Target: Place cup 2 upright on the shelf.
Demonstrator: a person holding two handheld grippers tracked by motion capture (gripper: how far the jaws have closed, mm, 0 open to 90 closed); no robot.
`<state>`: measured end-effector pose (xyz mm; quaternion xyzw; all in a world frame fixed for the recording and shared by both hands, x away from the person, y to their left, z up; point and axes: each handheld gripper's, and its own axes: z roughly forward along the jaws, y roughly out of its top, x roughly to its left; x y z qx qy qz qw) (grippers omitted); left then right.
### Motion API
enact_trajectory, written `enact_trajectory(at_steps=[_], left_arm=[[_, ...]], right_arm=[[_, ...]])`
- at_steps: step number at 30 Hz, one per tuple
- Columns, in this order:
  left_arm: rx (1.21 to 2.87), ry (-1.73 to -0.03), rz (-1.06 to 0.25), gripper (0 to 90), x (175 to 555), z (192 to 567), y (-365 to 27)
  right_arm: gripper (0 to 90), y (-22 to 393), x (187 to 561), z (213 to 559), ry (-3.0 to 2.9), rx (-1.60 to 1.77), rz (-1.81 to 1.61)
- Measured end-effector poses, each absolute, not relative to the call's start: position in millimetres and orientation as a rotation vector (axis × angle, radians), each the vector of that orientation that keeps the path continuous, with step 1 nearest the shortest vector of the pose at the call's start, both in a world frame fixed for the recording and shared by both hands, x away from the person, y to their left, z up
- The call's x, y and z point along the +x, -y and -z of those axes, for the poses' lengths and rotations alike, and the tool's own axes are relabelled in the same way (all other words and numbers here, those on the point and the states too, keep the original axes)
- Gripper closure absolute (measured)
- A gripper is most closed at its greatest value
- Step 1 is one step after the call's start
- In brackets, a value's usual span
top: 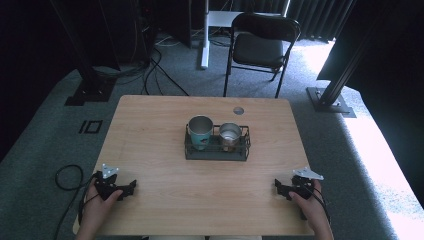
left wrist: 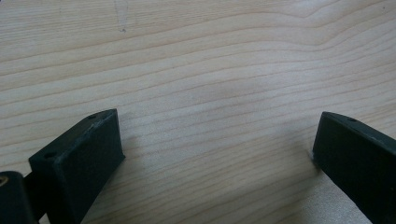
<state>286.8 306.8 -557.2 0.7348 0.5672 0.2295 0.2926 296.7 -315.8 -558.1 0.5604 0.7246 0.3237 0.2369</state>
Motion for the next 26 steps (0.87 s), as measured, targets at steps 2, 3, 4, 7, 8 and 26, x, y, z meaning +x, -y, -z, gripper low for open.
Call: enact_trajectory(at_steps=[2, 3, 4, 7, 8, 26], left_arm=[[1.957, -1.511, -0.611, 2.3, 286.7, 557.2, -306.8], [1.957, -1.511, -0.611, 2.3, 286.7, 557.2, -306.8], [1.957, -1.511, -0.611, 2.3, 286.7, 557.2, -306.8], [1.958, -1.511, -0.612, 2.3, 286.7, 557.2, -306.8], [1.957, -1.511, -0.611, 2.3, 286.7, 557.2, -306.8], [1.957, -1.511, -0.611, 2.3, 286.7, 557.3, -306.8]], right_arm=[[10.9, 318.0, 295.1, 558.7, -1.988, 1.548, -0.870], [10.9, 318.5, 294.0, 558.8, -1.989, 1.545, -0.860], [10.9, 319.2, 293.1, 558.9, -1.980, 1.551, -0.855], [10.9, 320.2, 290.6, 558.8, -1.979, 1.553, -0.854], [10.9, 320.6, 290.0, 558.9, -1.981, 1.550, -0.855], [10.9, 319.1, 285.0, 559.0, -1.959, 1.575, -0.849]])
